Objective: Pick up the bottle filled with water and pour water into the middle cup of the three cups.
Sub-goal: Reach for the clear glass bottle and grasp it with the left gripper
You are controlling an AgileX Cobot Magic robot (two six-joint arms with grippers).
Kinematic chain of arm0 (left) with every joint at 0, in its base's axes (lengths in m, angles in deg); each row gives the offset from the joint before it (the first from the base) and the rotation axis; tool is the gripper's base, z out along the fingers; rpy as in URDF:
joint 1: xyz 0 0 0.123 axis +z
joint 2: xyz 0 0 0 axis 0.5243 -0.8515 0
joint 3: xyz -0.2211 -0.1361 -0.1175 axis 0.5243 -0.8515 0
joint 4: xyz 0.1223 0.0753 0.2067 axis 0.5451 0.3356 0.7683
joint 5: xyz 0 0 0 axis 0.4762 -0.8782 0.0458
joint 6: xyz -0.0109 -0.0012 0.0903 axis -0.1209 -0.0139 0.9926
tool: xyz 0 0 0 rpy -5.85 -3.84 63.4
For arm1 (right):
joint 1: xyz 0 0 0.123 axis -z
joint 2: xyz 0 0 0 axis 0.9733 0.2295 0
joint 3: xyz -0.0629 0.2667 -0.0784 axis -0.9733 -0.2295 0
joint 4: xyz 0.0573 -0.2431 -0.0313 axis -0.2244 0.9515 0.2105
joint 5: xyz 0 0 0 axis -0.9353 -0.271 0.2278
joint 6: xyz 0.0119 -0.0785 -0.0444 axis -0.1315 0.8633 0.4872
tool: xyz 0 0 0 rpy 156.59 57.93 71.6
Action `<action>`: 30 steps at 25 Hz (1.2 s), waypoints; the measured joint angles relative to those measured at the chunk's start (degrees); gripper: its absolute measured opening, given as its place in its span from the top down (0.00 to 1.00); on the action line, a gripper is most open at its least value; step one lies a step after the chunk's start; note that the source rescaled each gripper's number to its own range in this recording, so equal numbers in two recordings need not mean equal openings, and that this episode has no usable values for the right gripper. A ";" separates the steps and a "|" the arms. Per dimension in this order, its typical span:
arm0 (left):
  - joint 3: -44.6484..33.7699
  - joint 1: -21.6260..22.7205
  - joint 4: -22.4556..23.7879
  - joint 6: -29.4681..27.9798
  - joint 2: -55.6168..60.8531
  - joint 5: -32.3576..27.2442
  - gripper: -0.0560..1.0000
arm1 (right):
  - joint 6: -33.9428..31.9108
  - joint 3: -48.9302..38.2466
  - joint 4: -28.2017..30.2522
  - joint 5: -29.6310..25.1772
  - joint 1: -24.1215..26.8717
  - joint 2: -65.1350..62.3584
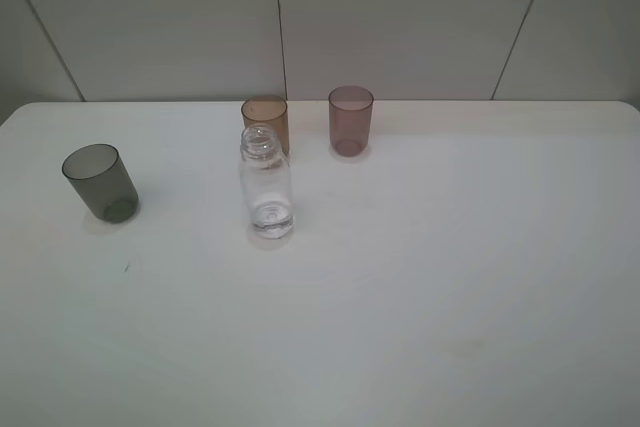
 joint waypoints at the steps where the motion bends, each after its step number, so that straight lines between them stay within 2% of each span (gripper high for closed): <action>1: 0.00 0.00 0.00 0.00 0.00 0.00 0.00 | 0.00 0.00 0.00 0.00 0.00 0.00; 30: 0.00 0.00 0.00 0.00 0.00 0.00 0.00 | 0.00 0.00 0.00 0.00 0.00 0.00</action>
